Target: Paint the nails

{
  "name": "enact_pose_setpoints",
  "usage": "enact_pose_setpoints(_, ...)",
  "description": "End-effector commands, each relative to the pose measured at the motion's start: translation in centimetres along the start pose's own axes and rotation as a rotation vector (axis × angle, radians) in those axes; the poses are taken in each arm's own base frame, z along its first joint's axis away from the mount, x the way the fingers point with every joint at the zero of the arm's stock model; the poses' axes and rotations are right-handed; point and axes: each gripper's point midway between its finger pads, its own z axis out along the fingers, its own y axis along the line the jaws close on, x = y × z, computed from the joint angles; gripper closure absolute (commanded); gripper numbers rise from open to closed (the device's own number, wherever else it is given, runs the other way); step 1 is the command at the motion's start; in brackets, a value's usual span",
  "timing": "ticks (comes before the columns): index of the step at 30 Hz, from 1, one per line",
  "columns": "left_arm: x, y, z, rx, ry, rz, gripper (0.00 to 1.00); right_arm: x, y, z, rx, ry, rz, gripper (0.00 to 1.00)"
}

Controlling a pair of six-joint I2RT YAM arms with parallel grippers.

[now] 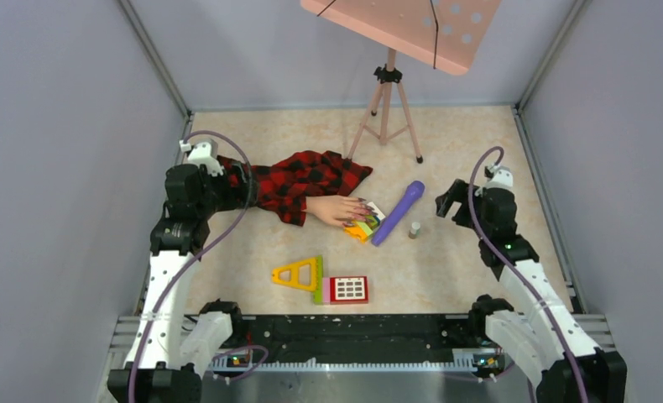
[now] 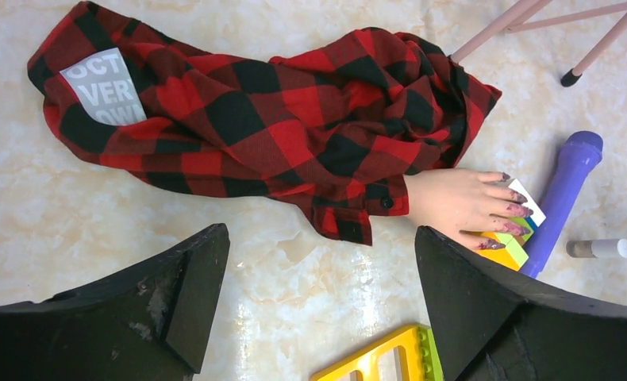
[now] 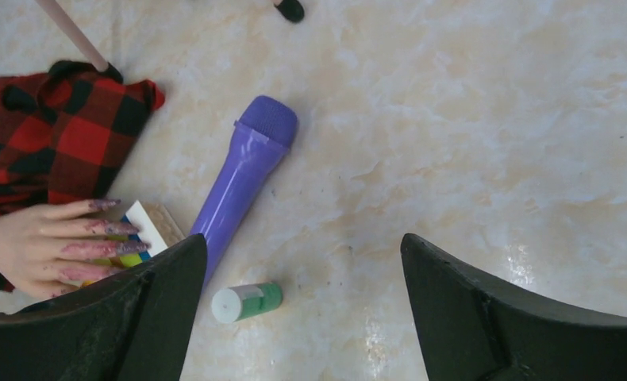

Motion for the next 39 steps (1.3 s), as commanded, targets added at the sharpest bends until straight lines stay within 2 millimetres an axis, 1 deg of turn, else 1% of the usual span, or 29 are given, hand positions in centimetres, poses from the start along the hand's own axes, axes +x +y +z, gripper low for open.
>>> enact_pose_setpoints(1, 0.2, -0.2, -0.2, 0.016, -0.01, 0.03, 0.07, 1.8, 2.5, 0.0, -0.092, 0.167, -0.015, 0.16)
enact_pose_setpoints(3, 0.9, 0.1, -0.3, 0.007, -0.008, 0.029, 0.07, 3.3, 2.9, -0.2, -0.087, 0.226, -0.039, 0.19)
enact_pose_setpoints(6, 0.9, -0.2, -0.5, 0.026, -0.026, 0.027, 0.07, 5.2, 3.8, -0.5, -0.081, 0.282, -0.082, 0.22)
enact_pose_setpoints(9, 0.9, -0.3, -0.5, 0.034, -0.025, 0.027, 0.07, 6.5, 5.1, -0.4, -0.074, 0.316, -0.136, 0.24)
enact_pose_setpoints(11, 1.0, -0.3, -0.4, 0.035, -0.02, 0.027, 0.07, 7.0, 6.1, -0.1, -0.072, 0.321, -0.166, 0.27)
enact_pose_setpoints(14, 1.1, -0.4, -0.4, 0.04, -0.018, 0.025, 0.07, 7.4, 7.1, 0.6, -0.067, 0.322, -0.189, 0.34)
enact_pose_setpoints(17, 1.1, -0.4, -0.4, 0.041, -0.017, 0.024, 0.07, 7.8, 7.5, 1.0, -0.042, 0.33, -0.219, 0.4)
enact_pose_setpoints(25, 1.4, 0.0, -0.2, 0.021, 0.0, 0.026, 0.07, 9.0, 7.3, 1.3, 0.009, 0.352, -0.287, 0.51)
enact_pose_setpoints(32, 1.7, 0.1, 0.0, 0.018, 0.017, 0.029, 0.07, 9.4, 7.2, 2.0, 0.033, 0.345, -0.301, 0.53)
enact_pose_setpoints(39, 1.7, 0.4, 0.0, 0.003, 0.02, 0.031, 0.07, 9.6, 7.3, 2.4, 0.042, 0.347, -0.322, 0.6)
